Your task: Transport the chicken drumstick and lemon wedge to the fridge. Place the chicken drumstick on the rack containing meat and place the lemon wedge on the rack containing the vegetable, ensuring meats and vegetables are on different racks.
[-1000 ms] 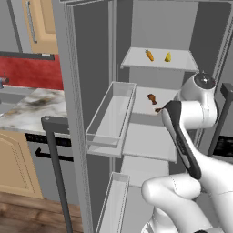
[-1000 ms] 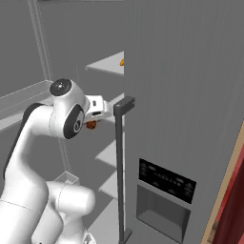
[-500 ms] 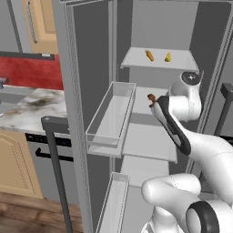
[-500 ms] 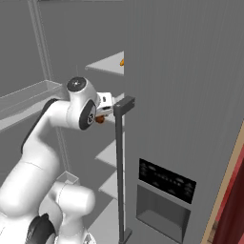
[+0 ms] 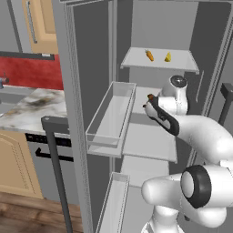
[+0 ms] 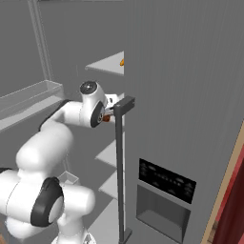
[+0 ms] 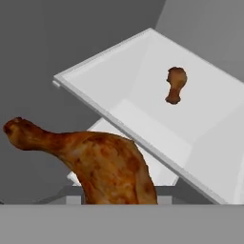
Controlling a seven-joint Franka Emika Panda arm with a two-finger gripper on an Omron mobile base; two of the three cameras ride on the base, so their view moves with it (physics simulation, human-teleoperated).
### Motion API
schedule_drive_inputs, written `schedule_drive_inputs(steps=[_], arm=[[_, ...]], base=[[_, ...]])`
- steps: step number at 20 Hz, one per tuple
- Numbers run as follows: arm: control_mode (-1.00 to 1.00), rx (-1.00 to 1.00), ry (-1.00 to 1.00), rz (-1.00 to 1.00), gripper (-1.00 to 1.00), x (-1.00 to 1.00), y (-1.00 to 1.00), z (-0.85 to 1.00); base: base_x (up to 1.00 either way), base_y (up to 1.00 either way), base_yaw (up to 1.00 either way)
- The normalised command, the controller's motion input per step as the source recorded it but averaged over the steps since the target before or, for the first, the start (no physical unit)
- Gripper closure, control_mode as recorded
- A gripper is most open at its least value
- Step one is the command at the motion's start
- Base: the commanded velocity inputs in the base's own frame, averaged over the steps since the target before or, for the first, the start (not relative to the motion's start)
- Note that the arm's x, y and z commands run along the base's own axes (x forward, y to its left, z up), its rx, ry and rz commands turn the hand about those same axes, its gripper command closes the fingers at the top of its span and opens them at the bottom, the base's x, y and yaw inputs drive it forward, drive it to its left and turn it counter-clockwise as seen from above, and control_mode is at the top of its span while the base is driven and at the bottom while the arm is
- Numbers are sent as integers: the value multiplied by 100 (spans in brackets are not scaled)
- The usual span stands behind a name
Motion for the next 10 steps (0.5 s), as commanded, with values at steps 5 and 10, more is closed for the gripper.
schedule_drive_inputs(steps=[5,10], arm=[[-100,0,0,2,100,41,-9,-35],[-100,0,5,0,100,52,0,-22]], base=[[0,0,0],[0,0,0]])
